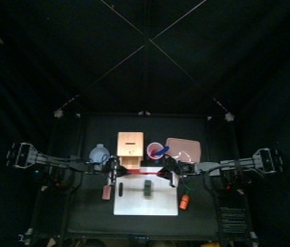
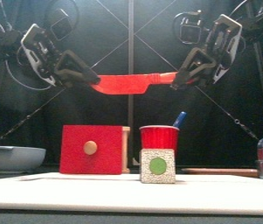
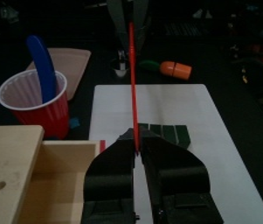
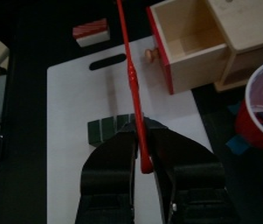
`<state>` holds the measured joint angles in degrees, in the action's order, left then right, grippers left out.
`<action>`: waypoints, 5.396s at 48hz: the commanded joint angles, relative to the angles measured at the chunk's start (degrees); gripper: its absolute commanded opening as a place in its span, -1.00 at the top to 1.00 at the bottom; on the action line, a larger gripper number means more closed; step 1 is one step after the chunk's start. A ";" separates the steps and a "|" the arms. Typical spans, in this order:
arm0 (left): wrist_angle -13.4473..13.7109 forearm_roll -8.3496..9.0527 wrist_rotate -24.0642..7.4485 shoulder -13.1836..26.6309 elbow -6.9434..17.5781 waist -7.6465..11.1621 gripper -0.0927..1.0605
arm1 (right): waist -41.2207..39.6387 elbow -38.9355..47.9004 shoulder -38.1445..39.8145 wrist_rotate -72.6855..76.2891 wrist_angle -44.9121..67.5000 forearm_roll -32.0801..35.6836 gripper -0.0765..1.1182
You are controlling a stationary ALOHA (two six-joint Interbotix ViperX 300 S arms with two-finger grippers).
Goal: Place sushi on board then cut the sushi with the knife then place the pieces on the plate
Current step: Cut the sushi into 4 pieces
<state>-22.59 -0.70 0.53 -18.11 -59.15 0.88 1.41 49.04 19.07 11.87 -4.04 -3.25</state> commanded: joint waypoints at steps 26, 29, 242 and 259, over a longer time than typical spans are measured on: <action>0.09 -0.53 -0.35 11.43 6.33 2.55 0.15 | 1.93 2.11 -1.32 0.00 -2.64 -3.16 0.08; 0.18 -0.35 -0.44 12.83 7.21 2.55 0.15 | 2.20 2.46 -1.41 0.00 -2.99 -3.16 0.15; 16.70 9.14 -2.55 22.32 17.84 2.99 0.15 | 6.59 0.35 -10.55 -0.09 -9.14 3.78 0.39; 16.79 9.05 -2.46 24.87 17.93 3.08 0.15 | 6.68 -0.09 -16.08 -0.09 -9.14 3.78 0.40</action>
<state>-5.71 8.26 -1.85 7.21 -42.10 4.04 7.91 49.66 2.99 11.87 -13.10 0.70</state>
